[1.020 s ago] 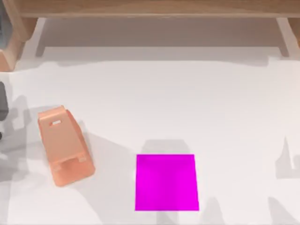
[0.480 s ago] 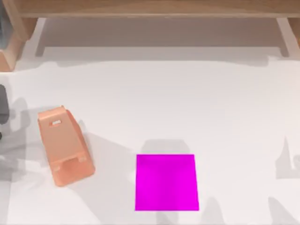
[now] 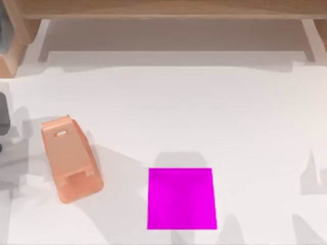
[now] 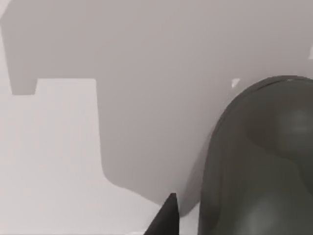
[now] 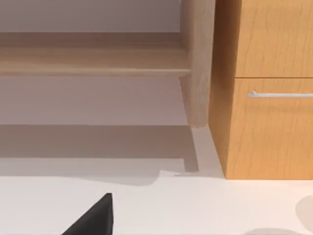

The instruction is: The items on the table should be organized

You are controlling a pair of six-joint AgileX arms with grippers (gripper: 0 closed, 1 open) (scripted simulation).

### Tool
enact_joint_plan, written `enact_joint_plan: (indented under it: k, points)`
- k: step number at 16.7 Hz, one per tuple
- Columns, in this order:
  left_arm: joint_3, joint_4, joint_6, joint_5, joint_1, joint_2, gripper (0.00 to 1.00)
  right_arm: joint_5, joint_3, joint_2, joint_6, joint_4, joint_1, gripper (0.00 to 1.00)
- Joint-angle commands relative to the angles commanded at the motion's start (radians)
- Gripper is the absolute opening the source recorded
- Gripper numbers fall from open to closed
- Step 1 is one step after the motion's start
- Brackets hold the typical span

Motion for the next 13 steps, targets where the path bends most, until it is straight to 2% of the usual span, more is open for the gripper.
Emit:
enact_joint_plan:
  k: [2,3,13]
  points:
    - [0.000,0.000,0.000,0.000,0.000,0.000,0.02,0.000,0.000,0.000,0.000,0.000,0.000,1.00]
    - [0.000,0.000,0.000,0.000,0.000,0.000,0.00,0.000,0.000,0.000,0.000,0.000,0.000,1.00]
    - [0.018,-0.030,-0.003,0.003,-0.002,-0.023,0.00,0.000,0.000,0.000,0.000,0.000,0.000,1.00]
